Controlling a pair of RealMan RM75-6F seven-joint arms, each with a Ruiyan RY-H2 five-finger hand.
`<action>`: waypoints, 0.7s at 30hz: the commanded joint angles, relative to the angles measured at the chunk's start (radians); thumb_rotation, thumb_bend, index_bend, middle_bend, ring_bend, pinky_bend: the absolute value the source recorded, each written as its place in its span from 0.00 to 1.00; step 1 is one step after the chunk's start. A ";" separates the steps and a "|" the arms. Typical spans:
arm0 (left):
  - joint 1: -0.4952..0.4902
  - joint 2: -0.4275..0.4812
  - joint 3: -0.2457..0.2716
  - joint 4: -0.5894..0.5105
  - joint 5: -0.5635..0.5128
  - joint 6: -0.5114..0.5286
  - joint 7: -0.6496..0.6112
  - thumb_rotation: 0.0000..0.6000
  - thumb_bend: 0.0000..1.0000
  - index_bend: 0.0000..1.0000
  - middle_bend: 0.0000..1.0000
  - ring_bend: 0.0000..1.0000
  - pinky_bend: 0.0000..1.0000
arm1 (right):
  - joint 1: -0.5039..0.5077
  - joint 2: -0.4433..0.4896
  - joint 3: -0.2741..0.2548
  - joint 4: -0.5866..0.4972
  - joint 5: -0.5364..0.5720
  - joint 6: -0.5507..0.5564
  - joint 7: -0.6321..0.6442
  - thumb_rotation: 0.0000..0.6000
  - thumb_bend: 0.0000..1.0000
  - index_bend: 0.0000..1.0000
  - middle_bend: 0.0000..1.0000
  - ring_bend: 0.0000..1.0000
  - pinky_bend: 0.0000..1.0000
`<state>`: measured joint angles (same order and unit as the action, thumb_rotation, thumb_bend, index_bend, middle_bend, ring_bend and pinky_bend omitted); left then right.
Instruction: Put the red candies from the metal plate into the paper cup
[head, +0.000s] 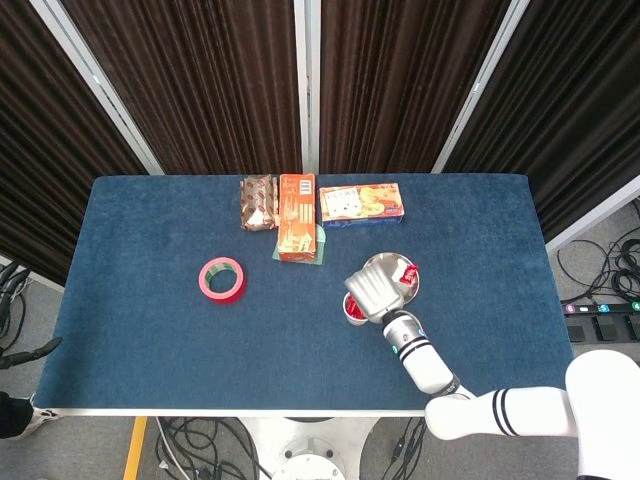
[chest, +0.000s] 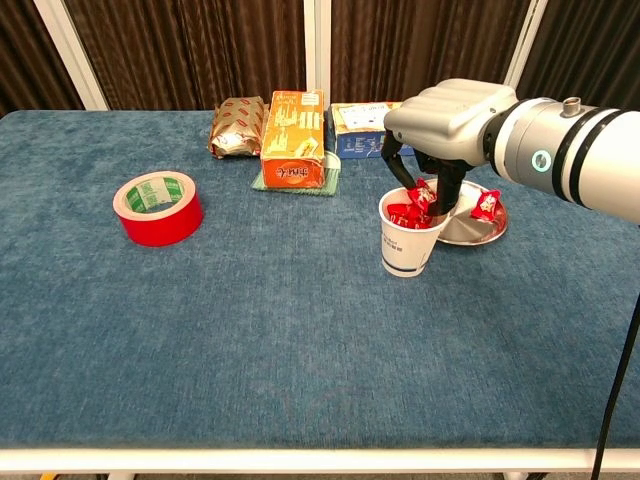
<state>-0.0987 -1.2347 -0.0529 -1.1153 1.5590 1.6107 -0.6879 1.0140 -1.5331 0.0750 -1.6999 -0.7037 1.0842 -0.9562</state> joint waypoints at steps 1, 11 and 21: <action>0.000 0.000 0.000 0.002 0.000 0.000 -0.001 1.00 0.12 0.13 0.10 0.03 0.10 | 0.000 -0.002 0.002 0.002 -0.004 0.001 0.005 1.00 0.12 0.56 1.00 1.00 1.00; -0.001 0.004 -0.002 -0.008 0.003 0.001 0.004 1.00 0.12 0.13 0.10 0.03 0.10 | -0.008 0.018 0.007 -0.016 -0.019 0.009 0.021 1.00 0.12 0.52 1.00 1.00 1.00; -0.002 0.008 -0.003 -0.020 0.007 0.007 0.015 1.00 0.12 0.13 0.10 0.03 0.10 | -0.016 0.050 0.024 -0.044 -0.040 0.018 0.051 1.00 0.12 0.51 1.00 1.00 1.00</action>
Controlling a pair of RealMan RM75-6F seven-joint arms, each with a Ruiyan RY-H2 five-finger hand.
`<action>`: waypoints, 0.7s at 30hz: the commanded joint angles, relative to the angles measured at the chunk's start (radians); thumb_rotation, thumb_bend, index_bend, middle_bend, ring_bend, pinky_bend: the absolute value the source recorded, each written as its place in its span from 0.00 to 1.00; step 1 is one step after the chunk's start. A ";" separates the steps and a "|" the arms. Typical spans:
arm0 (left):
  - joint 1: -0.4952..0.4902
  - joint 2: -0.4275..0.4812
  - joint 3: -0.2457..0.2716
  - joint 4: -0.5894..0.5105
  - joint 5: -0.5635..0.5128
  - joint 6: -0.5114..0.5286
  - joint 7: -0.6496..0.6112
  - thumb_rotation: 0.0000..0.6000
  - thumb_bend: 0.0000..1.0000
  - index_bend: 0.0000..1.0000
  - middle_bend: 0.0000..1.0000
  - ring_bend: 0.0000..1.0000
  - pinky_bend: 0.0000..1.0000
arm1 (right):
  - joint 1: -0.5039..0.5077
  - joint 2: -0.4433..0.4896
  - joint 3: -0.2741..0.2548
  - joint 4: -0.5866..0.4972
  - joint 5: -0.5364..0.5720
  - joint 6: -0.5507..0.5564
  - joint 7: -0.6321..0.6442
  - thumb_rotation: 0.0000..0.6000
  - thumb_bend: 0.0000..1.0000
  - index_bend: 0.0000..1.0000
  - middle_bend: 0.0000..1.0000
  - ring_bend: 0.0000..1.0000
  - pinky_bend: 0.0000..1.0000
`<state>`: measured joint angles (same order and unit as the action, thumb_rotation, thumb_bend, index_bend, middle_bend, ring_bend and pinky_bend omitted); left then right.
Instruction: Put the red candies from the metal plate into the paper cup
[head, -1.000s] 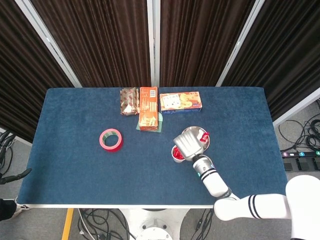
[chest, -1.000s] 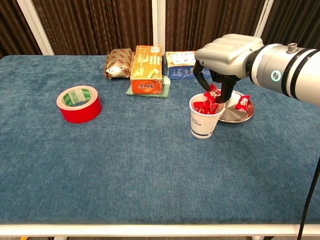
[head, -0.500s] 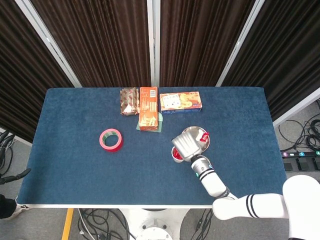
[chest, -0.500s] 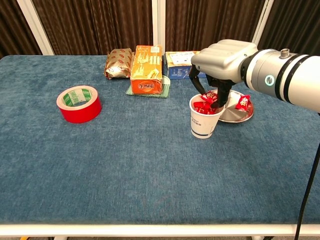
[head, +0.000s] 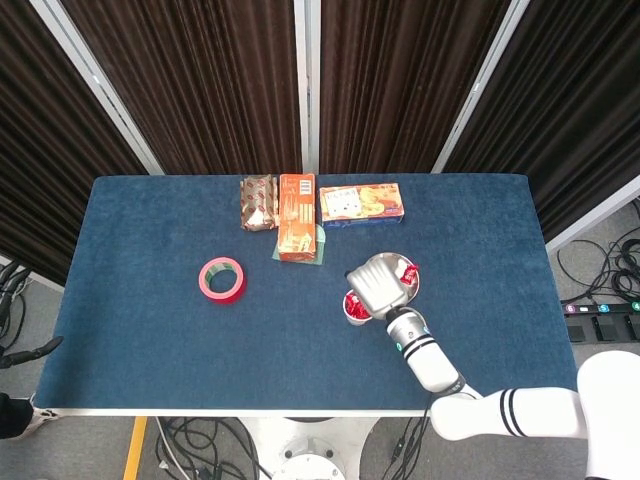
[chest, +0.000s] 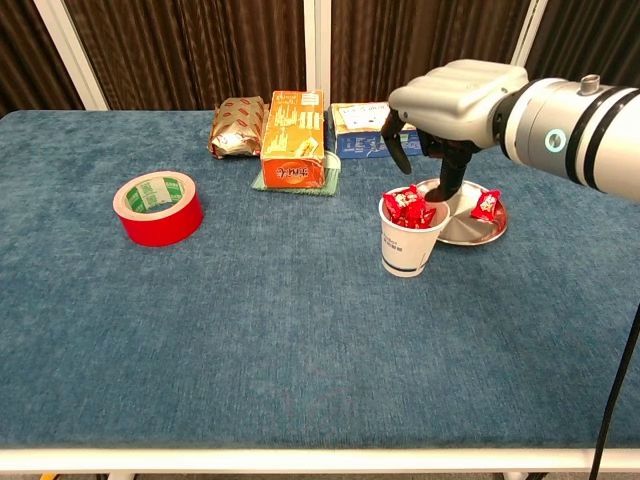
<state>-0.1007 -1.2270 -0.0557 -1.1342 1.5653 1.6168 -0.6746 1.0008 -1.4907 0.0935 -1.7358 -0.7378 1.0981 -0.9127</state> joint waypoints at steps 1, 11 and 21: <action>0.000 0.001 0.000 -0.002 0.001 0.001 0.002 1.00 0.12 0.13 0.10 0.03 0.10 | -0.005 0.014 0.008 -0.015 -0.011 0.009 0.011 1.00 0.12 0.51 1.00 1.00 1.00; -0.008 0.011 0.003 -0.021 0.012 -0.004 0.018 1.00 0.12 0.13 0.10 0.03 0.10 | -0.162 0.214 0.025 -0.068 -0.250 0.216 0.221 1.00 0.12 0.50 0.88 0.84 0.95; -0.018 0.021 0.021 -0.054 0.027 -0.030 0.037 1.00 0.12 0.13 0.10 0.03 0.10 | -0.434 0.498 -0.153 -0.056 -0.364 0.285 0.381 1.00 0.21 0.03 0.06 0.01 0.01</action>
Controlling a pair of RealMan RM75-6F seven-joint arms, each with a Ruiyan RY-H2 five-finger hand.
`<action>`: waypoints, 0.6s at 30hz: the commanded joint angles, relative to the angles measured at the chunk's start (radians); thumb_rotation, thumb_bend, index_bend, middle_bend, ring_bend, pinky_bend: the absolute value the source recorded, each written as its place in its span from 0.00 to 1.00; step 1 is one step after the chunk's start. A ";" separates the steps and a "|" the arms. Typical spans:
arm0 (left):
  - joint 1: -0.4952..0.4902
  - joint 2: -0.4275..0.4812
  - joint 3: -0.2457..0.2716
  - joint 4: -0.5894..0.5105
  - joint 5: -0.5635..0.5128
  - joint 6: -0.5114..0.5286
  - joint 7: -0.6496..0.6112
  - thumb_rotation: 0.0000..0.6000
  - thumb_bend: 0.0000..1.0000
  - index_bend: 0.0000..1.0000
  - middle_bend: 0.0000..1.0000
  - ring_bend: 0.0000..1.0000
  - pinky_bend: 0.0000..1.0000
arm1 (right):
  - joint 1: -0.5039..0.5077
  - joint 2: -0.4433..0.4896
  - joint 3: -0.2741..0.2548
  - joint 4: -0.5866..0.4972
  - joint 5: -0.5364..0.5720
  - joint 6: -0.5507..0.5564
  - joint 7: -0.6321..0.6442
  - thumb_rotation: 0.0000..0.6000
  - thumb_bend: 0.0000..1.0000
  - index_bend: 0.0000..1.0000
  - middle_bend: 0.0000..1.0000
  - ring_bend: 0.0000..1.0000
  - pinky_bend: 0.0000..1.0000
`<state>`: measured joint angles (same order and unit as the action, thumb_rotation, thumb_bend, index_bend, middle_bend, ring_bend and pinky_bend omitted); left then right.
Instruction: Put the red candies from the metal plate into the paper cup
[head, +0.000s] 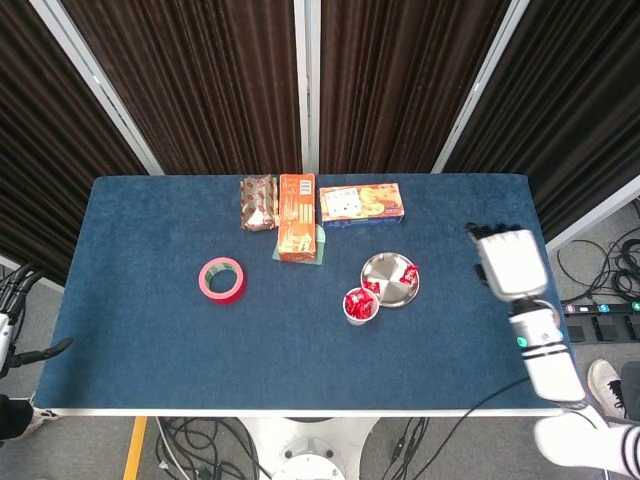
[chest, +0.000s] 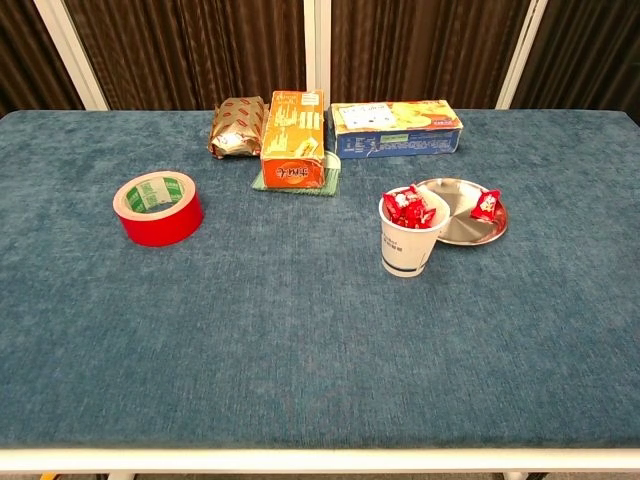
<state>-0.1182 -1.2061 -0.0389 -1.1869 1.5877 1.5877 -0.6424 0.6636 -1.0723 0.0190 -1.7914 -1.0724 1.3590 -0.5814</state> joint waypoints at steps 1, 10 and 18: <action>-0.001 0.000 0.007 -0.003 0.008 -0.002 0.009 1.00 0.12 0.13 0.10 0.03 0.10 | -0.131 0.093 -0.093 0.003 -0.038 0.037 0.077 1.00 0.21 0.01 0.02 0.00 0.00; -0.003 0.004 0.027 -0.033 0.027 -0.012 0.038 1.00 0.12 0.13 0.10 0.03 0.10 | -0.333 0.108 -0.145 0.051 -0.180 0.172 0.260 1.00 0.20 0.00 0.00 0.00 0.00; 0.001 0.006 0.040 -0.053 0.032 -0.016 0.065 1.00 0.12 0.13 0.10 0.03 0.10 | -0.386 0.088 -0.122 0.094 -0.235 0.166 0.313 1.00 0.20 0.00 0.00 0.00 0.00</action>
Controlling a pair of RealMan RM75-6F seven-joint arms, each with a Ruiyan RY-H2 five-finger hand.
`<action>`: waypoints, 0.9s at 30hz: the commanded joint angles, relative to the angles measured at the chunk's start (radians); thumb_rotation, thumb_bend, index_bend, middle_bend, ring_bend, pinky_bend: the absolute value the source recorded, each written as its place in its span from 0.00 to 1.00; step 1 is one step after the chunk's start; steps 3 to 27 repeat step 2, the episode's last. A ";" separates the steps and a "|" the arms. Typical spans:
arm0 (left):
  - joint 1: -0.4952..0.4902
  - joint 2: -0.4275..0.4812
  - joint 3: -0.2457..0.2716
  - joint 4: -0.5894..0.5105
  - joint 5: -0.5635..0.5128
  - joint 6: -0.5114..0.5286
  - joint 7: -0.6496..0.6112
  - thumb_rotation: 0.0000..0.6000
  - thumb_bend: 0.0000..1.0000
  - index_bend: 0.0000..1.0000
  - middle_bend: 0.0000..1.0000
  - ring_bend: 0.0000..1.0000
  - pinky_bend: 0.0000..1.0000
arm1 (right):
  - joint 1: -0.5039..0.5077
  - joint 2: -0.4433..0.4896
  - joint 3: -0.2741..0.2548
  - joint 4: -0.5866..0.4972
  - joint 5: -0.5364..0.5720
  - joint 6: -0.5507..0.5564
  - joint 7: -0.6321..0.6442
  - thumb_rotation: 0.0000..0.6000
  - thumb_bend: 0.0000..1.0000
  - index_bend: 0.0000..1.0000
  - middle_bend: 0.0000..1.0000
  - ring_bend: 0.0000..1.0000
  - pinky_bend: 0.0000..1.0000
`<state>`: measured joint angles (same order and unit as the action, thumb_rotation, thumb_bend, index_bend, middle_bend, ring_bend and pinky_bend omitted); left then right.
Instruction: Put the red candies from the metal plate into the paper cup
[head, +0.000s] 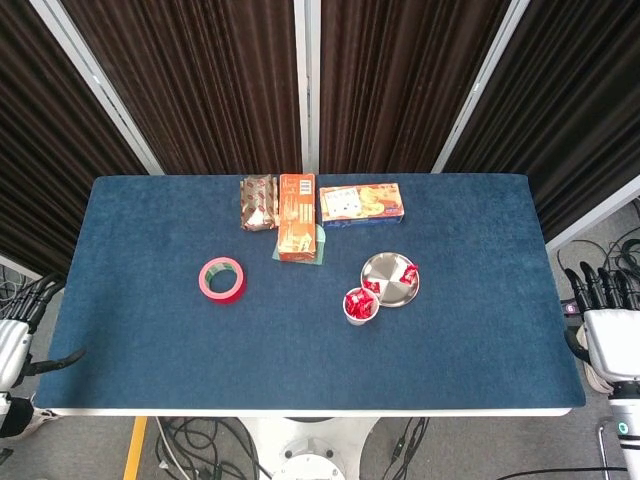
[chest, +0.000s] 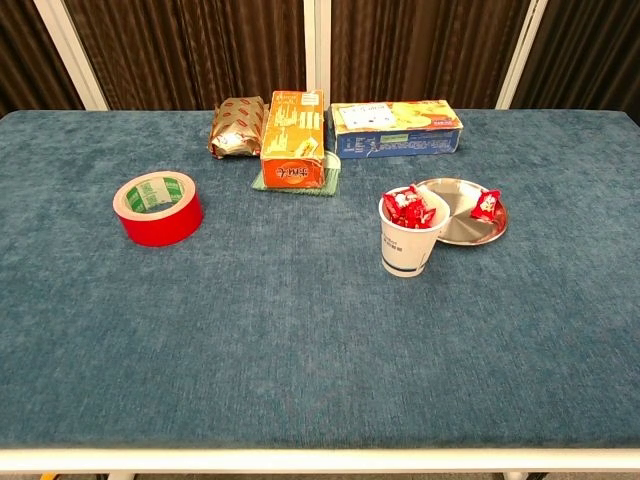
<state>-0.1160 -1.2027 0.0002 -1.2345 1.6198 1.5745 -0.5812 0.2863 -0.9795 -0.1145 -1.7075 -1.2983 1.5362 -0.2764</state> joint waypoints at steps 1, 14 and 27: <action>-0.001 0.004 0.002 -0.008 -0.001 -0.004 0.006 1.00 0.12 0.13 0.10 0.03 0.10 | -0.011 -0.006 0.015 0.012 -0.014 -0.015 0.012 1.00 0.20 0.00 0.00 0.00 0.00; -0.001 0.005 0.002 -0.009 -0.001 -0.005 0.008 1.00 0.12 0.13 0.10 0.03 0.10 | -0.013 -0.007 0.019 0.014 -0.019 -0.019 0.016 1.00 0.20 0.00 0.00 0.00 0.00; -0.001 0.005 0.002 -0.009 -0.001 -0.005 0.008 1.00 0.12 0.13 0.10 0.03 0.10 | -0.013 -0.007 0.019 0.014 -0.019 -0.019 0.016 1.00 0.20 0.00 0.00 0.00 0.00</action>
